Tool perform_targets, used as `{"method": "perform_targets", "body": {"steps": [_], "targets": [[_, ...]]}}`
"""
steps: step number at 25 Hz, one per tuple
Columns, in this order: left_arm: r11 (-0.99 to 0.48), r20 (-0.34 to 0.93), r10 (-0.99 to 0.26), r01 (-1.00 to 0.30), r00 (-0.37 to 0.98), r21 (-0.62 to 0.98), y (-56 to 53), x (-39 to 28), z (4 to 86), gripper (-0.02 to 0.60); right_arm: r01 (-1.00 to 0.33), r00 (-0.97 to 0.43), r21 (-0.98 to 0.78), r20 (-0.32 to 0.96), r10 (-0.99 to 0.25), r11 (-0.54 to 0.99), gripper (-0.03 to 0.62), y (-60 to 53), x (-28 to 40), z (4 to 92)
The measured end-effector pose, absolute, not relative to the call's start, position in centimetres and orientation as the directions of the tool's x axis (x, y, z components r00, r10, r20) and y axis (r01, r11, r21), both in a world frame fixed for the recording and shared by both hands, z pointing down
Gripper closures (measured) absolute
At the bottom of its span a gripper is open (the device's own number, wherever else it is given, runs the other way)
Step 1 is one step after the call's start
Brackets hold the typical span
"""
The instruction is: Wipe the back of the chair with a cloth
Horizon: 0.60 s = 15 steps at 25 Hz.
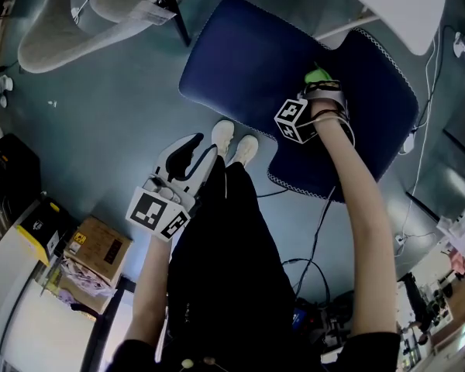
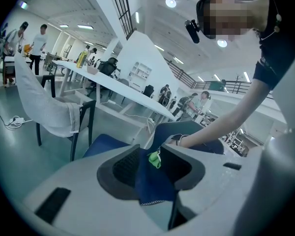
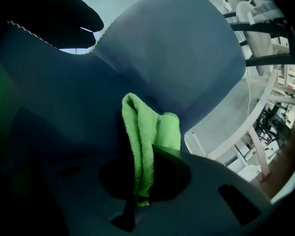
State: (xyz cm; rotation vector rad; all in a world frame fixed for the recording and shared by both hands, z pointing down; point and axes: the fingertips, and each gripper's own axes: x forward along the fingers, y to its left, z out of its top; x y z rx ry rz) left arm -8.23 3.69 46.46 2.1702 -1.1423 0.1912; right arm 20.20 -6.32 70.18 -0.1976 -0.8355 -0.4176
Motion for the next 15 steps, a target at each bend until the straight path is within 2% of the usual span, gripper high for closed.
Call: {"method": "perform_targets", "body": {"steps": [4, 9, 15], "targets": [[-0.391, 0.408, -0.68, -0.772, 0.609, 0.501, 4.0, -8.5, 46.4, 0.451, 0.453, 0.59, -0.028, 0.758, -0.276, 0.891, 0.576, -4.3, 19.5, 70.3], [-0.396, 0.403, -0.68, -0.769, 0.613, 0.502, 4.1, -8.9, 46.3, 0.451, 0.392, 0.571, -0.076, 0.802, -0.177, 0.917, 0.576, 0.0, 17.6, 70.9], [-0.402, 0.394, -0.68, -0.764, 0.618, 0.504, 4.5, -9.4, 46.1, 0.451, 0.426, 0.591, -0.15, 0.793, -0.149, 0.892, 0.577, 4.0, 16.1, 71.3]]}}
